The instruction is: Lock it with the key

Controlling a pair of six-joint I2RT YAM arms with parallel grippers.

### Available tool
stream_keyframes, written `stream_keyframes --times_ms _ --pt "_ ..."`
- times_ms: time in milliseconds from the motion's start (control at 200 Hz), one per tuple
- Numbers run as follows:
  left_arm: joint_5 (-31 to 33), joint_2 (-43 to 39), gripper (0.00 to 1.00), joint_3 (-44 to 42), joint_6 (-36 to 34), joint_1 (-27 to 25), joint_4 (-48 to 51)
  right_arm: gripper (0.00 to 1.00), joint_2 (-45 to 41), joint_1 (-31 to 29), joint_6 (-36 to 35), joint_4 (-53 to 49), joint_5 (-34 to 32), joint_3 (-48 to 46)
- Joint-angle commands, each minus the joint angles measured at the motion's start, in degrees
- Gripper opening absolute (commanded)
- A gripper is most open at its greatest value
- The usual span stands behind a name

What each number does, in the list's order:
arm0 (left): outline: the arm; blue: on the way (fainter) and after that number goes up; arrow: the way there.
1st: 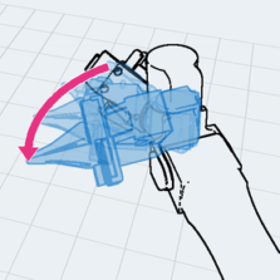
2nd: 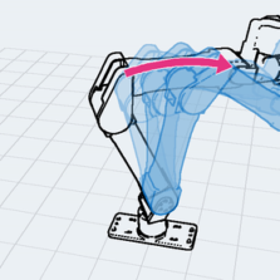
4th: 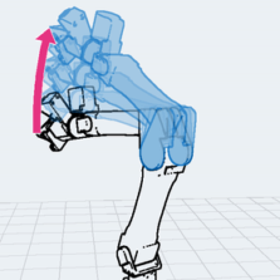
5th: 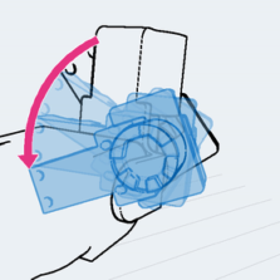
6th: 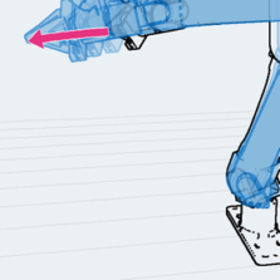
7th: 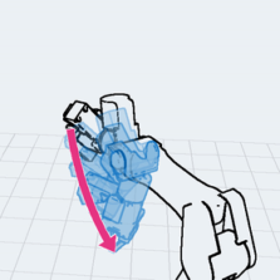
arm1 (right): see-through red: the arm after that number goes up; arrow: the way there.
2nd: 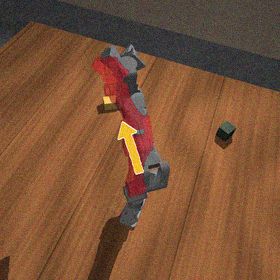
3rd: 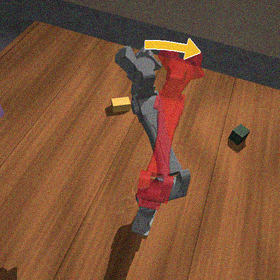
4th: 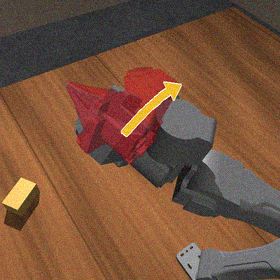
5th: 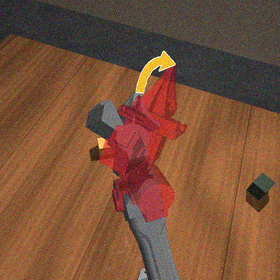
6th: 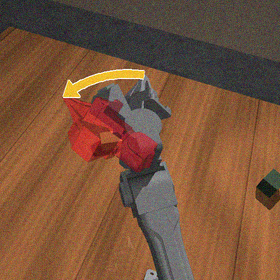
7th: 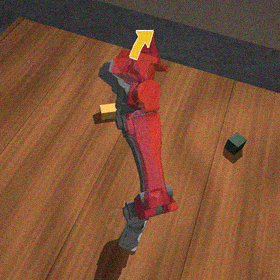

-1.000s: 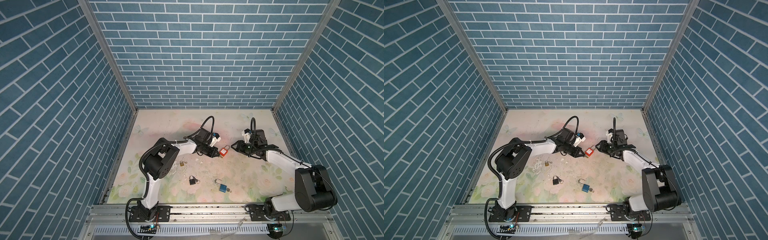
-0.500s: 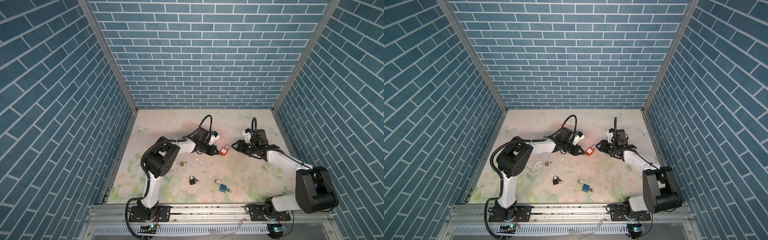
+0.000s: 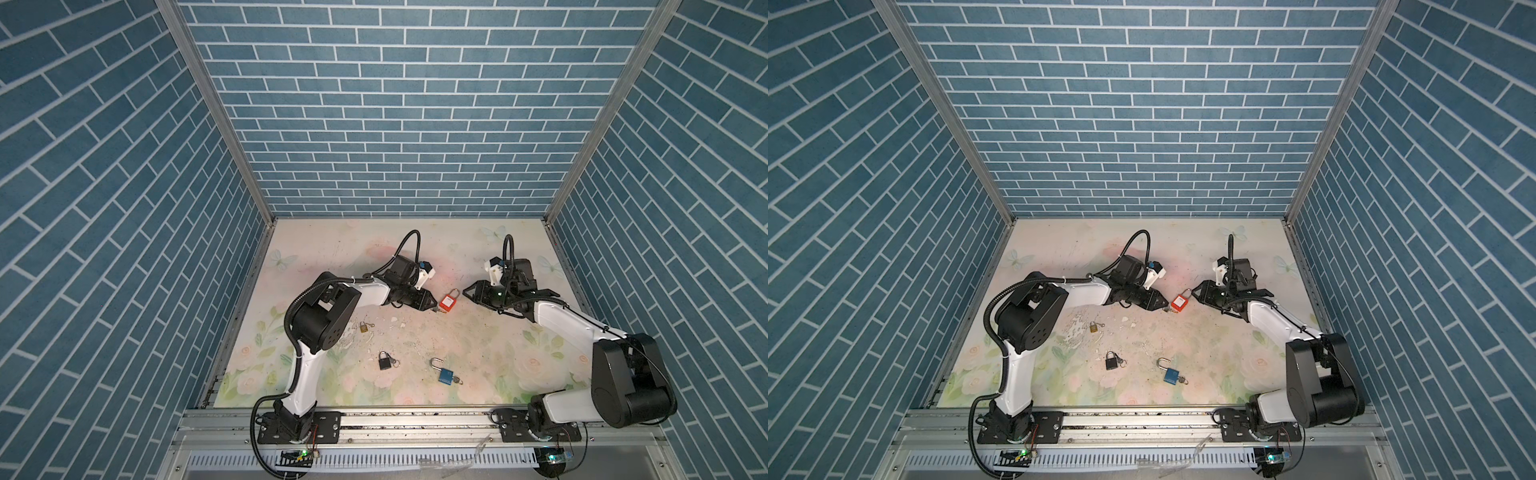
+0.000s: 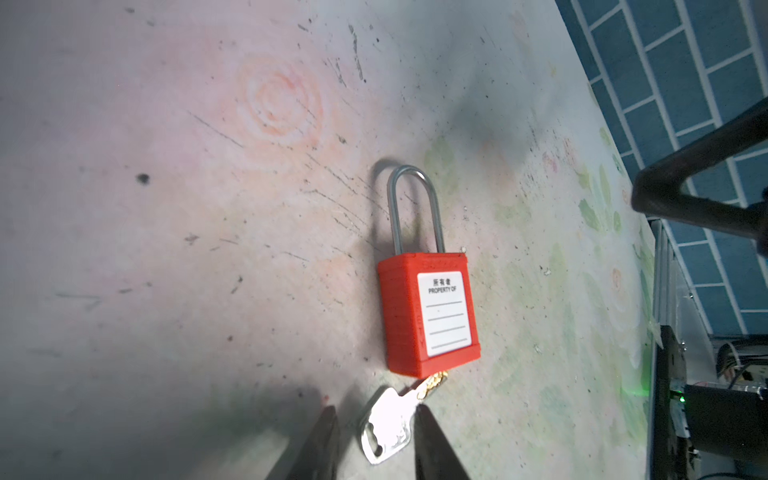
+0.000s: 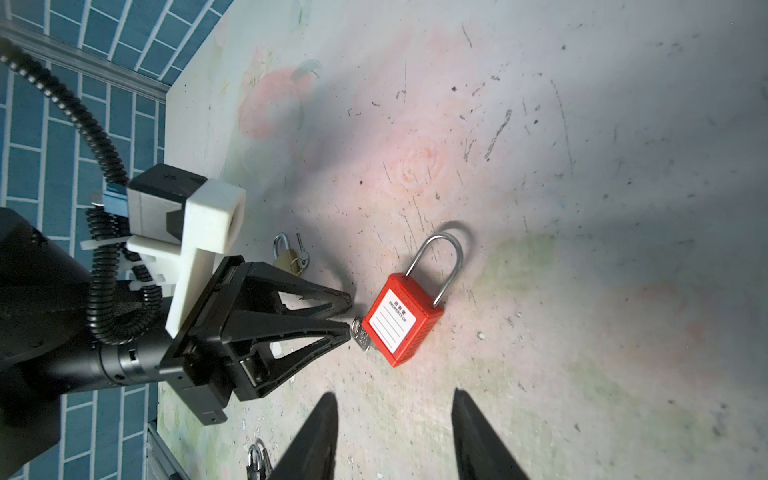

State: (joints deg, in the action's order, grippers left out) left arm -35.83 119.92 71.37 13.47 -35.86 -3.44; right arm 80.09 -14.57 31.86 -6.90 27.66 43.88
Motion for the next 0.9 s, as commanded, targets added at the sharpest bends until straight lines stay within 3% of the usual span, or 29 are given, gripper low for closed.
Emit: stream_keyframes --times_ms 0,50,240,450,515,605,665,800,890 --pt "3.3 -2.2 0.42 -1.0 0.0 0.7 -0.5 0.46 -2.2 0.2 -1.9 -0.7 2.0 1.6" --pt "4.3 -3.5 0.50 -1.3 0.4 0.8 -0.9 0.46 -2.7 0.2 -1.8 -0.6 2.4 1.4" --pt "12.0 -14.0 0.51 -3.0 -1.0 0.7 -1.3 0.47 -5.6 0.2 -3.2 -0.8 6.5 1.8" --pt "26.2 -36.5 0.55 -9.3 -6.3 0.8 -4.2 0.51 -9.7 0.0 -6.8 -6.2 9.5 3.4" --pt "29.5 -44.0 0.62 -13.5 -8.2 0.7 -7.2 0.52 -10.9 -0.3 -8.4 -8.1 10.2 3.6" --pt "31.2 -54.4 0.87 -19.6 -9.9 1.4 -10.3 0.55 -12.6 -0.8 -9.7 -10.5 10.3 3.8" --pt "30.9 -59.6 0.87 -22.1 -10.2 2.1 -9.5 0.57 -13.7 -1.8 -10.3 -12.6 9.8 3.9" --pt "32.2 -67.2 0.87 -25.4 -3.8 3.6 -1.0 0.59 -16.2 -7.7 -10.3 -15.5 4.8 3.5" --pt "28.4 -71.9 0.87 -30.2 4.2 4.0 0.7 0.60 -16.6 -12.8 -9.9 -17.9 1.8 3.3"
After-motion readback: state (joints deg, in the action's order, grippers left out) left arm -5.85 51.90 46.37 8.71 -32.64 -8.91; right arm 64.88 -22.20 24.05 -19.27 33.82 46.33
